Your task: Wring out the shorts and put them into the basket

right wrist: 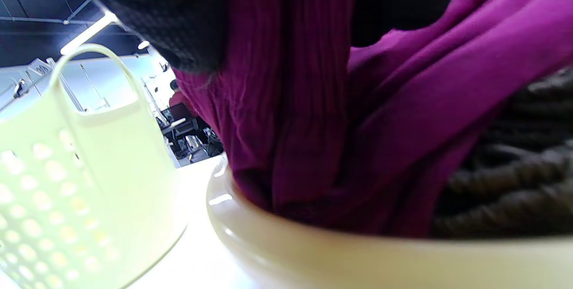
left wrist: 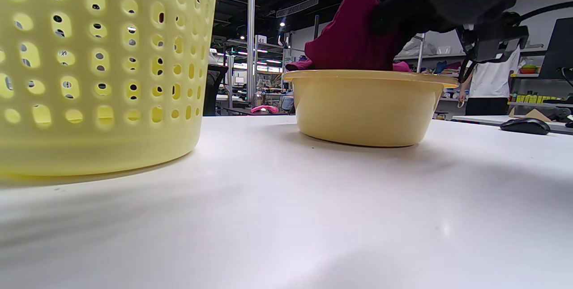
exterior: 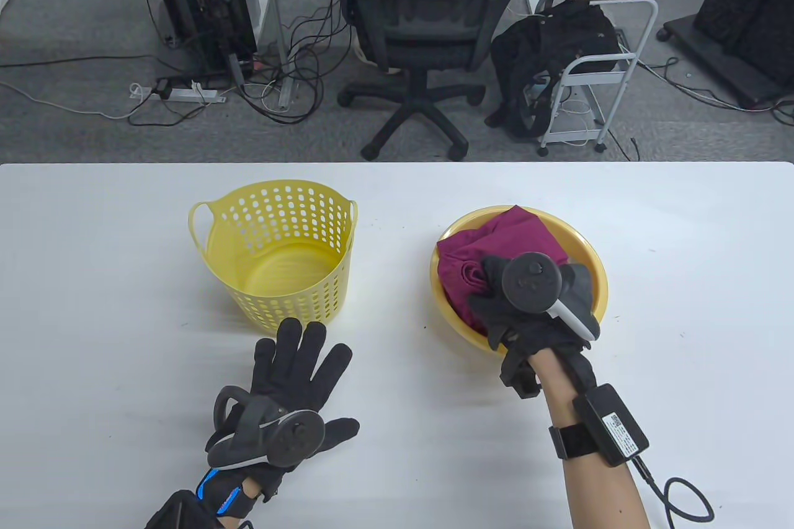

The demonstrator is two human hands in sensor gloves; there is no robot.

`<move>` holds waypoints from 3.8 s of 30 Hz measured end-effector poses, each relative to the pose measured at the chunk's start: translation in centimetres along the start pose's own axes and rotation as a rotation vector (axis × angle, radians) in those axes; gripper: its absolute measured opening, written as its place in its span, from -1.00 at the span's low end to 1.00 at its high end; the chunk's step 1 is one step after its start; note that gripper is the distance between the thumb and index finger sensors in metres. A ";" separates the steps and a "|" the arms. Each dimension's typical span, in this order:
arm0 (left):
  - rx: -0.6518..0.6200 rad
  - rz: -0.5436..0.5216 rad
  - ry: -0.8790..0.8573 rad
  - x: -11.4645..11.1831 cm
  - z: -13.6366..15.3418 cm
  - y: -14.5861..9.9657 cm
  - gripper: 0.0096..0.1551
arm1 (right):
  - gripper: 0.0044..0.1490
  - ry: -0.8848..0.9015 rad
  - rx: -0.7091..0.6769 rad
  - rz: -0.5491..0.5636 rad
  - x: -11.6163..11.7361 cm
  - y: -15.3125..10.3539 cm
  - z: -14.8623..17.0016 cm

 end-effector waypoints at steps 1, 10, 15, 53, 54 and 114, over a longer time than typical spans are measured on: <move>0.000 -0.001 0.000 0.0 0.0 0.0 0.20 | -0.15 0.009 -0.015 0.019 -0.4 0.0 -0.2; 0.004 -0.001 -0.001 0.1 0.0 0.0 0.20 | -0.16 0.087 -0.047 0.096 -3.6 -0.1 -1.8; 0.005 -0.001 -0.004 0.1 0.0 0.0 0.20 | -0.16 0.172 -0.053 0.144 -5.2 -0.2 -2.3; 0.016 -0.014 -0.019 0.5 0.5 -0.2 0.20 | -0.15 0.898 -0.131 0.334 -13.1 -0.9 -8.1; 0.015 -0.014 -0.018 0.5 0.5 -0.2 0.20 | -0.15 0.916 -0.132 0.336 -13.2 -0.9 -8.3; -0.015 -0.081 -0.146 0.6 -0.3 0.3 0.40 | -0.16 1.176 -0.205 0.289 -15.2 -0.4 -12.2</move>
Point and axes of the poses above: the tracker on the back of each hand, its own z axis roughly to the little-finger side, its own y axis roughly from the wrist to the fingertips, x = y × z, the point moved 2 cm from there along y, roughly from the wrist to the fingertips, and after that the axes turned 10 degrees about -x, right-handed, at the moved point
